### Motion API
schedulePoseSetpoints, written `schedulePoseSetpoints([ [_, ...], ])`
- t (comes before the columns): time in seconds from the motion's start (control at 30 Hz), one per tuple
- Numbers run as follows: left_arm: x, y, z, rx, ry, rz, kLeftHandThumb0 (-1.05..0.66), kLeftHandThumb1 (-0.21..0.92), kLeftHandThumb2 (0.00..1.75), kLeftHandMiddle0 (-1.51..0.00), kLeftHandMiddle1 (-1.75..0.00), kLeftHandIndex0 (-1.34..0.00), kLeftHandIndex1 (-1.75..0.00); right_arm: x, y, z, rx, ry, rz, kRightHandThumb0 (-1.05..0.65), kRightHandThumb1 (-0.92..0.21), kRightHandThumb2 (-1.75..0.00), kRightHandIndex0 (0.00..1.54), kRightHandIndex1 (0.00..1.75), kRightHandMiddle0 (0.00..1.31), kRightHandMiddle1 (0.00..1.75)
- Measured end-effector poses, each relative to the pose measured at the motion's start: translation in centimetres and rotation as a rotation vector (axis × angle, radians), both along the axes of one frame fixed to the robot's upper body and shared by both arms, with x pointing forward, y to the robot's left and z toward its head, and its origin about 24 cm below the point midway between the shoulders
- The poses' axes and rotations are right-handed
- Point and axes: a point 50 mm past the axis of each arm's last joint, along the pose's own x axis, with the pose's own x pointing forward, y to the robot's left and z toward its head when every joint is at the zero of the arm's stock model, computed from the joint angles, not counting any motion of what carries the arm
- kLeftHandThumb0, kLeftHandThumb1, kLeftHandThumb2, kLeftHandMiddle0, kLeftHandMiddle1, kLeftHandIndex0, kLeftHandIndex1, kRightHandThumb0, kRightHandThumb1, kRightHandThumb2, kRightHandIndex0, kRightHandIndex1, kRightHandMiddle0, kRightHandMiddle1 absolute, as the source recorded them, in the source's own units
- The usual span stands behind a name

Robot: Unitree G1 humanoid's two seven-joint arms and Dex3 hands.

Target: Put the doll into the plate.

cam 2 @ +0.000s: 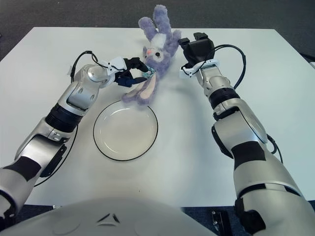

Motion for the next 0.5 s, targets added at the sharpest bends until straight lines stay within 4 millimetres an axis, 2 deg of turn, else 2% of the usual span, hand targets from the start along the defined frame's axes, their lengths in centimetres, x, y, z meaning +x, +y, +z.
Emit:
schedulePoseSetpoints([
  [0.3, -0.22, 0.01, -0.37, 0.019, 0.046, 0.0, -0.75, 0.92, 0.49, -0.31, -1.31, -0.18, -1.18, -0.15, 0.84, 0.13, 0.011, -0.092, 0.02, -0.61, -0.78, 0.0, 0.36, 0.0, 0.42, 0.06],
  [0.5, -0.25, 0.05, -0.5, 0.025, 0.06, 0.002, -0.74, 0.92, 0.5, -0.32, -1.31, -0.18, -1.21, -0.27, 1.0, 0.27, 0.018, -0.134, 0.039, -0.61, -0.78, 0.0, 0.34, 0.0, 0.42, 0.05],
])
